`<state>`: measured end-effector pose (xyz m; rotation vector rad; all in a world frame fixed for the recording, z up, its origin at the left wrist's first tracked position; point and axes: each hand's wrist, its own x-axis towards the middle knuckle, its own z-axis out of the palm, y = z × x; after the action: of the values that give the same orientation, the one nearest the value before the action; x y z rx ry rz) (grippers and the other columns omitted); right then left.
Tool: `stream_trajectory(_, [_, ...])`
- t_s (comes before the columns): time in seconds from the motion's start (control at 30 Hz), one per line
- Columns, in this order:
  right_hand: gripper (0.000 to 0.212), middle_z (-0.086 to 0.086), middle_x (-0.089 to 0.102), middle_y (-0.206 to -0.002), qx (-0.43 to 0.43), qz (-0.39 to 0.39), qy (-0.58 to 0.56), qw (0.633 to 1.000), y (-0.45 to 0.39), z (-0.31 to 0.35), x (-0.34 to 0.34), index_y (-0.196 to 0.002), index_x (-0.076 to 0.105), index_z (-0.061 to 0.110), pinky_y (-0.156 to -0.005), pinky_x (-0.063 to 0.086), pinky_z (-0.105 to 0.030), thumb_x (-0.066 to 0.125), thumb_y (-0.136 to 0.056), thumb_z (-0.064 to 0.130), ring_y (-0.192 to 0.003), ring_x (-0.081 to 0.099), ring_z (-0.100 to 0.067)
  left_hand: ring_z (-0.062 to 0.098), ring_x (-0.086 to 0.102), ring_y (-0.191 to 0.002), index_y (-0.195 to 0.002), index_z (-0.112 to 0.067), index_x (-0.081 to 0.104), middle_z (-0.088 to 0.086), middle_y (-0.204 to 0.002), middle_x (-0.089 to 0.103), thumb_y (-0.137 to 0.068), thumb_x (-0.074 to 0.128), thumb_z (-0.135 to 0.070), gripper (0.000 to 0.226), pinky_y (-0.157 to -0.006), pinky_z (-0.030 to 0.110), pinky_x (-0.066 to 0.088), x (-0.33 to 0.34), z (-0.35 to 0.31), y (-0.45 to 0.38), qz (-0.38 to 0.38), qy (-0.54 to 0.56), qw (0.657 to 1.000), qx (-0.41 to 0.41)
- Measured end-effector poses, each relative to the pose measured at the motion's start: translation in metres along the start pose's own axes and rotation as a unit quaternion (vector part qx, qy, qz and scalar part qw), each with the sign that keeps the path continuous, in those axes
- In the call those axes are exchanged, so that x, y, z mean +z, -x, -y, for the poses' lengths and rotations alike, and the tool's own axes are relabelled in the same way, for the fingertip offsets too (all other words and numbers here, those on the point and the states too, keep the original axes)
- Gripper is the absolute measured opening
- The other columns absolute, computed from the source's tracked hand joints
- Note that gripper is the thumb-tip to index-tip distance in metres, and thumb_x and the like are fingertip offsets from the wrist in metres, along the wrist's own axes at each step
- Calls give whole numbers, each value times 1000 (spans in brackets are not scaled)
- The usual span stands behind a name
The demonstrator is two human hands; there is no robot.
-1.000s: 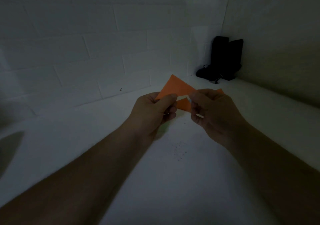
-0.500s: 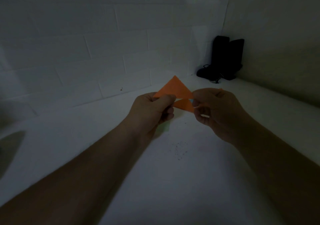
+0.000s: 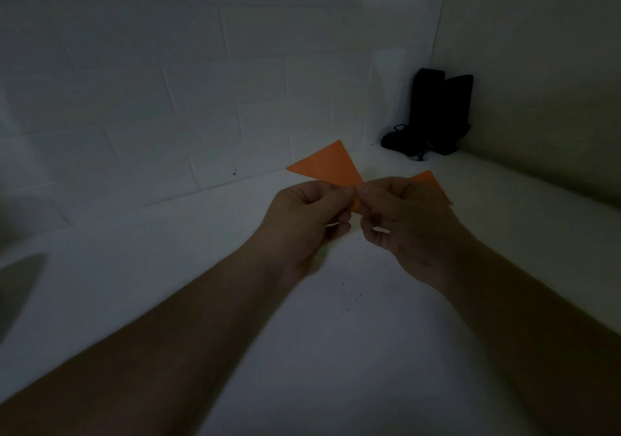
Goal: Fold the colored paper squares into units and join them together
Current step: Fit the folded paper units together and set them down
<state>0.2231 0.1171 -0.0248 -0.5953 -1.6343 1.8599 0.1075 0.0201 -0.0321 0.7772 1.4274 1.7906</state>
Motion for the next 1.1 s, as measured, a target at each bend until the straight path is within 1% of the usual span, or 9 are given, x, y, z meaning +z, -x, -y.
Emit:
stream_trajectory(0.1, [37,-1,65,-72,-7,-2,1,1000,0,0,1,-62,70,24,-66,51,-28,63,-97,18,-63,56,-12,9,60,-65,-78,-9,68,2,-71,65,-98,66,-10,19,-68,24,55,1,1,0,-1,9,1000,-3])
stream_trajectory(0.2, [35,0,62,-65,-23,-12,12,1000,-1,-2,2,-64,69,22,-63,51,-28,63,-97,16,-61,55,-12,8,59,-65,-83,-8,67,1,-72,65,-98,64,-10,16,-69,25,55,2,1,0,4,18,1000,-9])
stream_trajectory(0.33, [36,1,61,-63,-26,-22,21,999,-2,-2,2,-62,69,23,-63,50,-28,64,-96,15,-60,54,-13,11,59,-66,-81,-7,67,4,-70,63,-95,69,-9,14,-68,24,55,0,0,0,-17,25,999,-9])
stream_trajectory(0.43, [25,-2,58,-62,-38,-37,21,998,-2,0,-1,-70,64,13,-60,49,-28,65,-95,11,-58,51,-16,14,57,-65,-78,-7,65,6,-68,59,-94,70,-9,17,-66,24,53,-2,-3,-3,-43,46,998,-19])
stream_trajectory(0.53, [23,-4,57,-62,-37,-45,31,998,-3,-1,-2,-72,63,10,-59,49,-27,65,-95,10,-58,51,-16,14,56,-65,-80,-8,64,5,-68,58,-95,70,-10,16,-65,24,52,-4,-4,-3,-44,51,997,-27])
stream_trajectory(0.7, [25,-5,57,-63,-40,-56,26,997,-3,0,-3,-70,62,10,-57,52,-24,64,-95,9,-58,52,-15,13,57,-65,-83,-9,66,4,-68,59,-94,70,-10,12,-68,25,53,-6,-5,-3,-55,67,996,-27])
stream_trajectory(0.8, [22,-6,57,-64,-40,-56,17,997,-3,1,-4,-73,62,9,-58,52,-25,65,-95,9,-58,52,-14,13,57,-65,-81,-11,65,3,-68,59,-94,68,-9,14,-71,27,51,-8,-6,-4,-55,77,995,-28])
stream_trajectory(0.9, [22,-4,58,-65,-30,-56,25,998,-4,0,-5,-73,62,11,-58,52,-25,65,-95,12,-58,53,-15,13,57,-65,-82,-10,64,4,-69,60,-95,68,-10,13,-70,27,51,-6,-6,-3,-49,72,996,-28])
stream_trajectory(1.1, [23,-4,59,-64,-33,-57,21,998,-4,1,-5,-72,63,12,-58,51,-26,65,-95,12,-58,52,-14,10,57,-63,-81,-11,67,3,-72,62,-95,69,-10,14,-72,26,52,-6,-7,-4,-71,91,993,-29])
